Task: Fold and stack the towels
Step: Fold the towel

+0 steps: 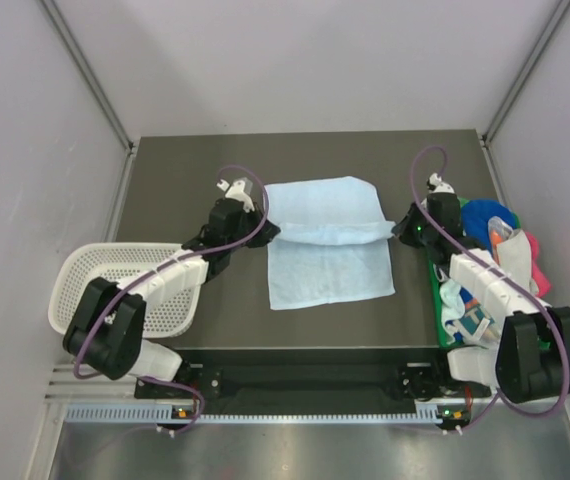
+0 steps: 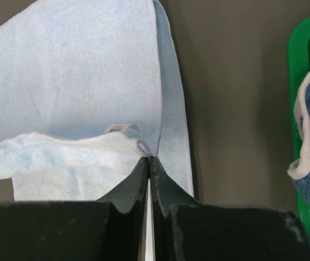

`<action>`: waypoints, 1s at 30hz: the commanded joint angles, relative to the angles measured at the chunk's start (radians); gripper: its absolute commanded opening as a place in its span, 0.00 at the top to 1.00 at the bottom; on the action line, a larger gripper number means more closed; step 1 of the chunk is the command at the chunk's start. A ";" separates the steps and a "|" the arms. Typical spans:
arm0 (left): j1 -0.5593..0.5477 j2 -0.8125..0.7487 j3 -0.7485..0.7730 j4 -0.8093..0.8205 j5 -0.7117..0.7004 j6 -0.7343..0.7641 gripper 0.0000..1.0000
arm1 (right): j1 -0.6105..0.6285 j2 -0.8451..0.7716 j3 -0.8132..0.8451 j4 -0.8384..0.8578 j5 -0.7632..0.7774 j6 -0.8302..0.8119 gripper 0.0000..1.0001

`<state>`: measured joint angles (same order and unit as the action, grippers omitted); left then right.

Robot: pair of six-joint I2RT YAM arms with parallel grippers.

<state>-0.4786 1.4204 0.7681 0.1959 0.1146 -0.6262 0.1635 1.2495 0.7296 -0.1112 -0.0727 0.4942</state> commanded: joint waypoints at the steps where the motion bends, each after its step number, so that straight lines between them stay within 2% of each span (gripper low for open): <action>1: -0.014 -0.058 -0.023 -0.016 -0.021 -0.020 1.00 | 0.011 -0.058 -0.010 -0.004 0.004 0.006 1.00; 13: -0.058 -0.158 -0.085 -0.085 -0.093 -0.038 1.00 | 0.018 -0.166 -0.101 -0.019 0.021 0.021 1.00; 30: -0.068 -0.224 -0.102 -0.139 -0.105 -0.033 1.00 | 0.030 -0.242 -0.088 -0.070 0.017 0.030 1.00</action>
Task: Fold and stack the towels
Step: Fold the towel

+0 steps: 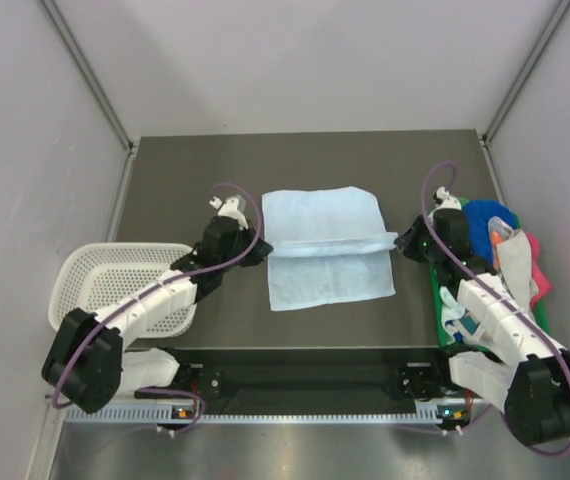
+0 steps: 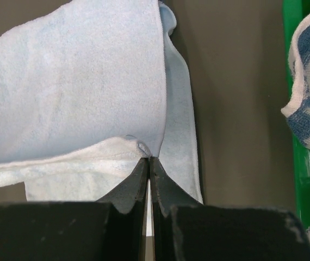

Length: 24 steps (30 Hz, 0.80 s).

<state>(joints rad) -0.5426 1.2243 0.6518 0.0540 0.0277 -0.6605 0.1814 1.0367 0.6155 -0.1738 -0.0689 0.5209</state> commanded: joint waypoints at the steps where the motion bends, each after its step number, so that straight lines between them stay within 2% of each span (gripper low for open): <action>1: -0.003 -0.026 0.017 0.001 -0.018 0.004 1.00 | 0.010 -0.029 0.029 -0.007 0.014 0.004 1.00; 7: -0.010 0.000 -0.003 -0.006 -0.011 -0.008 1.00 | 0.013 -0.003 0.001 -0.006 0.017 0.010 1.00; 16: -0.019 0.128 -0.116 0.132 0.041 -0.057 1.00 | 0.013 0.120 -0.106 0.120 0.003 0.051 1.00; 21: -0.026 0.178 -0.133 0.155 0.066 -0.071 1.00 | 0.018 0.151 -0.120 0.140 -0.014 0.051 0.86; 24: -0.028 0.161 -0.135 0.149 0.069 -0.073 0.94 | 0.018 0.122 -0.122 0.126 -0.011 0.048 0.73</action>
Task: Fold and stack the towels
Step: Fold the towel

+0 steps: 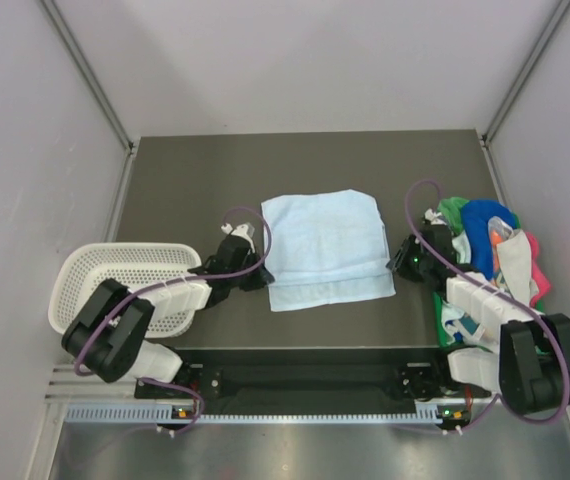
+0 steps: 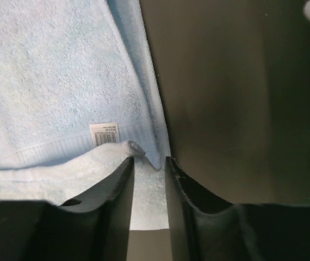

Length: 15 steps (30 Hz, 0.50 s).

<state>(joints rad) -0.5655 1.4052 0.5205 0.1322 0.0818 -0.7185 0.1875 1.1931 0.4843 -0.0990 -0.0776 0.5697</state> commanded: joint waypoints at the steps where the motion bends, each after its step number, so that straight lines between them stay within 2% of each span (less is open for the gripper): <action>1: -0.004 -0.034 -0.001 0.064 0.016 -0.015 0.92 | 0.013 -0.043 0.010 0.042 0.004 -0.002 0.71; 2: -0.005 -0.043 0.001 0.049 0.018 -0.012 0.82 | 0.013 -0.052 0.007 0.036 0.010 -0.001 0.65; 5: -0.004 -0.081 0.003 0.023 0.027 -0.006 0.72 | 0.013 -0.078 0.007 0.013 0.021 -0.001 0.62; 8: -0.005 -0.121 0.013 -0.020 0.038 0.007 0.67 | 0.013 -0.118 0.002 -0.007 0.022 0.010 0.60; 12: -0.005 -0.184 0.032 -0.087 0.041 0.021 0.66 | 0.013 -0.165 0.019 -0.039 0.038 0.012 0.57; 15: -0.004 -0.204 0.071 -0.156 -0.008 0.027 0.66 | 0.013 -0.159 0.039 -0.056 0.056 0.006 0.57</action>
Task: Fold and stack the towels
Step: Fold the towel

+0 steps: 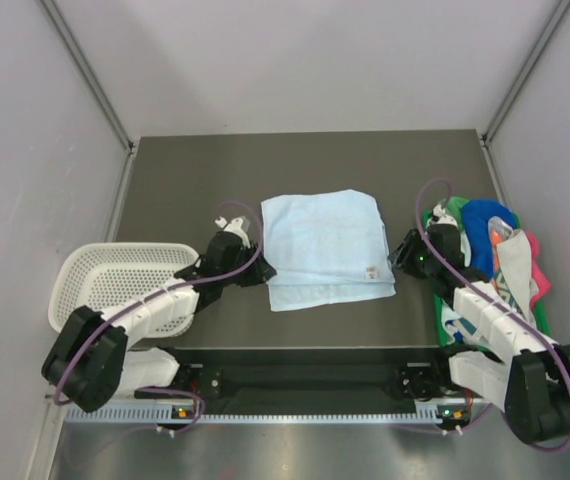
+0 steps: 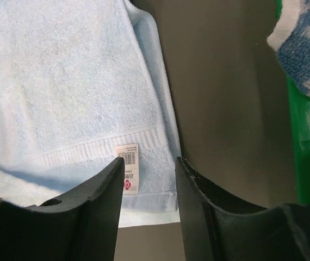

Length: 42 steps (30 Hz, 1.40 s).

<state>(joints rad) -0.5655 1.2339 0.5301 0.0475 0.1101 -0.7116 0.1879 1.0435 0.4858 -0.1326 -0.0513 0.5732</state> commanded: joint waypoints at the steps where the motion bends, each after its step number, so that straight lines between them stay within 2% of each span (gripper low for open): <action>1: -0.005 -0.027 0.077 -0.081 -0.047 0.021 0.66 | 0.013 -0.007 0.043 -0.021 0.030 0.004 0.57; 6: -0.005 0.079 0.162 -0.103 -0.072 0.026 0.66 | 0.016 0.041 0.050 -0.007 0.028 0.007 0.57; 9: -0.004 0.182 0.182 -0.072 -0.053 0.015 0.65 | 0.019 0.056 0.039 0.007 0.027 0.011 0.57; 12: -0.010 0.210 0.176 -0.055 -0.012 0.006 0.66 | 0.018 0.061 0.030 0.008 0.025 0.014 0.57; 20: -0.037 0.138 0.116 -0.043 0.020 -0.006 0.67 | 0.030 0.043 0.005 -0.016 0.030 0.020 0.57; 24: -0.043 0.076 0.102 -0.176 -0.039 -0.022 0.66 | 0.035 0.041 -0.016 -0.038 0.047 0.013 0.57; 27: -0.063 0.055 0.091 -0.199 -0.052 -0.049 0.64 | 0.038 0.053 -0.026 -0.036 0.047 0.014 0.57; 35: -0.122 0.061 0.091 -0.233 -0.067 -0.098 0.55 | 0.048 0.067 -0.032 -0.047 0.070 0.022 0.57; 42: -0.148 0.094 0.088 -0.239 -0.101 -0.121 0.55 | 0.064 0.062 -0.050 -0.047 0.077 0.025 0.56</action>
<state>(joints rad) -0.7067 1.3151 0.6258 -0.1894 0.0368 -0.8108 0.2337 1.1141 0.4438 -0.1890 0.0067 0.5877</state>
